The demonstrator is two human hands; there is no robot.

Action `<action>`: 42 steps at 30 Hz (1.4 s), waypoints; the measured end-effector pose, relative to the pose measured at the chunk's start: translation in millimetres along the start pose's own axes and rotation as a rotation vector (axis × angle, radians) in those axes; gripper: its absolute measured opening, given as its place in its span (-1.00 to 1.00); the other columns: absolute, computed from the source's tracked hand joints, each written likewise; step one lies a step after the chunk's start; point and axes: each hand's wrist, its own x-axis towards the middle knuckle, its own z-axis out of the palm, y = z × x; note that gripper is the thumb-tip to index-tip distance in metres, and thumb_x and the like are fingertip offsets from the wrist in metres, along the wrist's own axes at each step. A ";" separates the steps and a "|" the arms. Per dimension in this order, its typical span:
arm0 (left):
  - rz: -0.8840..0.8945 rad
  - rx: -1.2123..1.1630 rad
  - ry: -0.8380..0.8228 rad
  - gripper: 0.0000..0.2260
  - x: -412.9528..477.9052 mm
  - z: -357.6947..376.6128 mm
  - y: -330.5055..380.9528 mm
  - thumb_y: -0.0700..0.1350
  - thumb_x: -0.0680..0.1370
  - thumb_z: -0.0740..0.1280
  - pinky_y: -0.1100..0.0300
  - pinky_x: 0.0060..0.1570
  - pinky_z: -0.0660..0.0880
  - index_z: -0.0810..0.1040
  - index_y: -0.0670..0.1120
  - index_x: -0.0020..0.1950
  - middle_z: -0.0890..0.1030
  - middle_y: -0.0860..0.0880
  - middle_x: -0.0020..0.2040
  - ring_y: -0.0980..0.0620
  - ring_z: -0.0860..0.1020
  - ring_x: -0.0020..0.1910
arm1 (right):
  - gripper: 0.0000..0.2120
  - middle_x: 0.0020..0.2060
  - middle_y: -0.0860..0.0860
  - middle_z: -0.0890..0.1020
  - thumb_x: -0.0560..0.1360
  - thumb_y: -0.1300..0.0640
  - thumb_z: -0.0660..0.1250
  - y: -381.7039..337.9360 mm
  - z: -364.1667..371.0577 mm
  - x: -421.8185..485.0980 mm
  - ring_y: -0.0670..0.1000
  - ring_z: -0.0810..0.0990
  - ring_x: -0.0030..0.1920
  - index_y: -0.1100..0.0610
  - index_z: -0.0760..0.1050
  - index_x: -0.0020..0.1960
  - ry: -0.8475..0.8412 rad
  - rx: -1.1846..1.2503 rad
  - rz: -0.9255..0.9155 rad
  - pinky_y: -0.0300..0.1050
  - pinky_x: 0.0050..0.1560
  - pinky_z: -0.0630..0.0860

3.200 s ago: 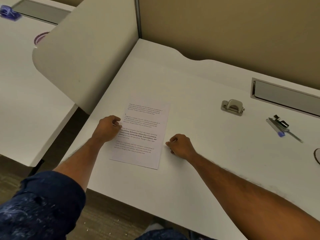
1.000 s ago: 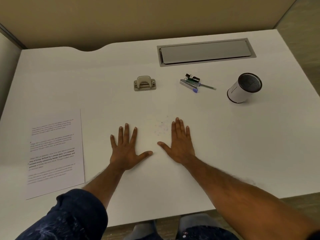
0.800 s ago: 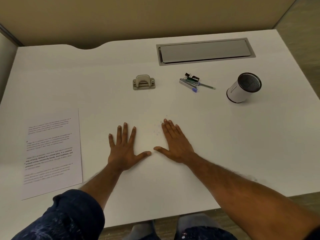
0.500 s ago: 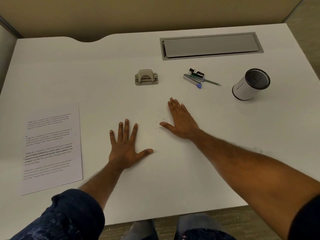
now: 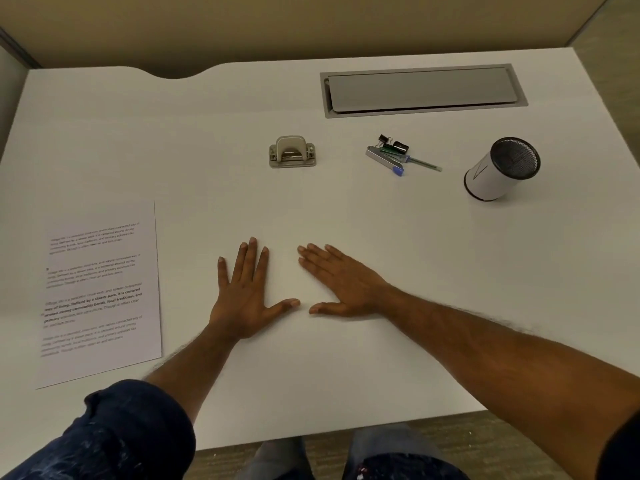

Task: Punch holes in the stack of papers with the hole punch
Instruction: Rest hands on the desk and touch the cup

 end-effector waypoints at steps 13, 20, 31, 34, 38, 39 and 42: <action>0.082 0.090 0.039 0.08 20.5 2.4 29.1 0.61 0.37 -0.10 -0.27 0.51 -0.20 -0.21 -0.16 0.60 -0.26 -0.12 0.61 -0.08 -0.28 0.58 | -0.32 0.58 0.04 -0.08 0.60 -0.21 -0.05 29.8 -3.1 -47.1 -0.04 -0.16 0.57 0.15 -0.09 0.57 0.207 0.095 0.529 0.05 0.56 -0.12; 0.287 0.133 0.026 0.04 33.6 5.3 59.9 0.61 0.37 -0.08 -0.30 0.49 -0.16 -0.12 -0.09 0.62 -0.21 -0.13 0.61 -0.10 -0.21 0.59 | -0.32 0.58 0.06 -0.09 0.58 -0.16 -0.04 28.4 6.8 -80.4 0.00 -0.16 0.57 0.17 -0.09 0.57 0.187 0.041 0.652 0.05 0.56 -0.13; 0.329 0.178 0.010 0.06 31.1 -0.9 46.8 0.60 0.38 -0.09 -0.29 0.50 -0.16 -0.18 -0.15 0.60 -0.23 -0.13 0.61 -0.08 -0.23 0.59 | 0.02 0.57 0.14 -0.11 0.42 -0.51 -0.04 -19.0 16.7 -48.1 0.07 -0.20 0.57 0.24 -0.09 0.56 0.102 -0.017 0.653 0.14 0.54 -0.16; 0.298 0.161 0.018 0.07 28.2 -2.5 24.8 0.59 0.39 -0.08 -0.28 0.51 -0.14 -0.15 -0.17 0.60 -0.19 -0.13 0.62 -0.07 -0.18 0.60 | 0.06 0.57 0.15 -0.10 0.39 -0.53 0.00 -33.4 17.7 -28.0 0.08 -0.20 0.57 0.25 -0.08 0.56 0.094 -0.003 0.599 0.15 0.54 -0.12; 0.319 0.116 0.015 0.05 25.0 -6.0 9.9 0.59 0.38 -0.08 -0.25 0.51 -0.16 -0.15 -0.13 0.61 -0.16 -0.11 0.62 -0.07 -0.15 0.60 | 0.04 0.57 0.13 -0.12 0.41 -0.51 0.00 -43.6 18.4 -11.4 0.06 -0.21 0.57 0.23 -0.10 0.56 0.087 -0.016 0.517 0.13 0.54 -0.06; 0.319 0.113 0.014 0.05 24.4 -7.1 7.9 0.60 0.38 -0.09 -0.25 0.51 -0.16 -0.15 -0.13 0.61 -0.17 -0.11 0.62 -0.07 -0.16 0.60 | 0.04 0.57 0.13 -0.13 0.41 -0.51 0.01 -44.4 17.2 -10.3 0.05 -0.21 0.57 0.23 -0.11 0.57 0.096 -0.012 0.507 0.12 0.54 -0.06; 0.295 0.095 0.017 0.05 21.1 -9.4 0.4 0.60 0.38 -0.09 -0.24 0.52 -0.14 -0.14 -0.13 0.61 -0.17 -0.11 0.62 -0.06 -0.18 0.60 | 0.09 0.57 0.13 -0.15 0.38 -0.53 0.05 -45.3 13.9 -17.9 0.04 -0.23 0.56 0.24 -0.14 0.56 0.135 0.017 0.532 0.13 0.55 -0.11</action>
